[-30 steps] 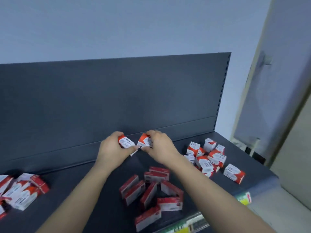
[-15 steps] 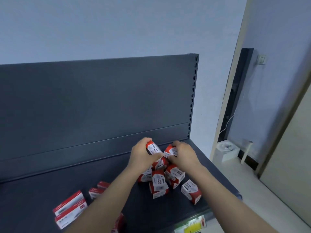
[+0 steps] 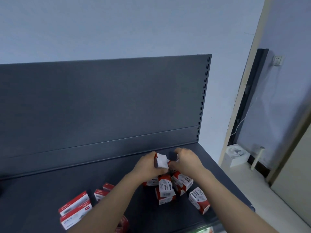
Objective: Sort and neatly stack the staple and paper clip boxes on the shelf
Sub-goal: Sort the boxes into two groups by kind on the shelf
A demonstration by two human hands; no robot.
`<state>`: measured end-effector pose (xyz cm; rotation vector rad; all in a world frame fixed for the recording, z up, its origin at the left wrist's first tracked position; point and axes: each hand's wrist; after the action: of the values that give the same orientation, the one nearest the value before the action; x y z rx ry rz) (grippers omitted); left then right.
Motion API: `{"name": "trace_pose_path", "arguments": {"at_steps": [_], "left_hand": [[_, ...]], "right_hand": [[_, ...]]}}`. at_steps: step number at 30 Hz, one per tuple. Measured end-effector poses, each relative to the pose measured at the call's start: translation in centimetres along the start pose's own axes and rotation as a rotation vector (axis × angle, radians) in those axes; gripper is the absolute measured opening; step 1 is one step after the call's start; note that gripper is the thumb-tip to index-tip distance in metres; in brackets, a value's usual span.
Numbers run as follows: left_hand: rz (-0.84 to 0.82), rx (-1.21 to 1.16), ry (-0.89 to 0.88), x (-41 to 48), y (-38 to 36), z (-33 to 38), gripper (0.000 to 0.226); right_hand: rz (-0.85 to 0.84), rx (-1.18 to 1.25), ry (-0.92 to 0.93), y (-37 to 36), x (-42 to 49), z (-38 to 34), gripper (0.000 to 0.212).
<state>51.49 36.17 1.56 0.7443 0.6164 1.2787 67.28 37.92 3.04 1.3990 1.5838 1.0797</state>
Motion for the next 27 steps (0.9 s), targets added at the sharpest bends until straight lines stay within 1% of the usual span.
{"name": "trace_pose_path", "arguments": {"at_steps": [2,5,6,8,11,14,16,19,23,27], "left_hand": [[-0.031,0.004,0.017,-0.4,0.1,-0.1,0.048],[-0.029,-0.013,0.042,-1.7,0.9,0.3,0.080],[0.014,0.003,0.046,-2.3,1.3,0.5,0.085],[0.172,0.083,0.026,-3.8,2.7,0.8,0.081],[0.414,0.328,-0.027,-6.5,5.2,0.1,0.069],[0.550,0.504,-0.003,-9.6,8.0,-1.6,0.062],[0.592,0.582,0.034,-11.6,10.0,-3.3,0.060],[0.618,0.628,0.131,-14.8,12.7,-6.1,0.059],[0.626,0.623,0.234,-19.0,15.6,-10.4,0.059],[0.650,0.584,0.294,-23.7,18.6,-15.3,0.058]], "right_hand": [[0.039,-0.014,0.033,0.5,0.0,-0.6,0.037],[0.095,0.006,0.105,1.1,-0.1,-2.1,0.047],[0.109,0.034,0.129,1.2,-0.3,-2.8,0.051],[0.142,0.079,0.194,1.2,-0.6,-4.5,0.058],[0.201,0.141,0.307,0.9,-1.3,-8.0,0.061],[0.193,0.175,0.376,0.4,-2.4,-12.6,0.060],[0.170,0.171,0.433,-0.3,-2.9,-15.6,0.060],[0.143,0.164,0.510,-1.7,-4.0,-19.9,0.060],[0.100,0.149,0.575,-3.9,-5.8,-25.8,0.061],[0.058,0.121,0.616,-6.9,-7.9,-32.8,0.061]]}}
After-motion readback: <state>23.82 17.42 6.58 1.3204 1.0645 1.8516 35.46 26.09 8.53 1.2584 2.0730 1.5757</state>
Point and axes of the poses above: each hand's wrist, its own x-axis towards the middle knuckle, its own y-axis out of the back of the hand, z = x × y, and after that the axes turned 5 degrees about -y, right-handed
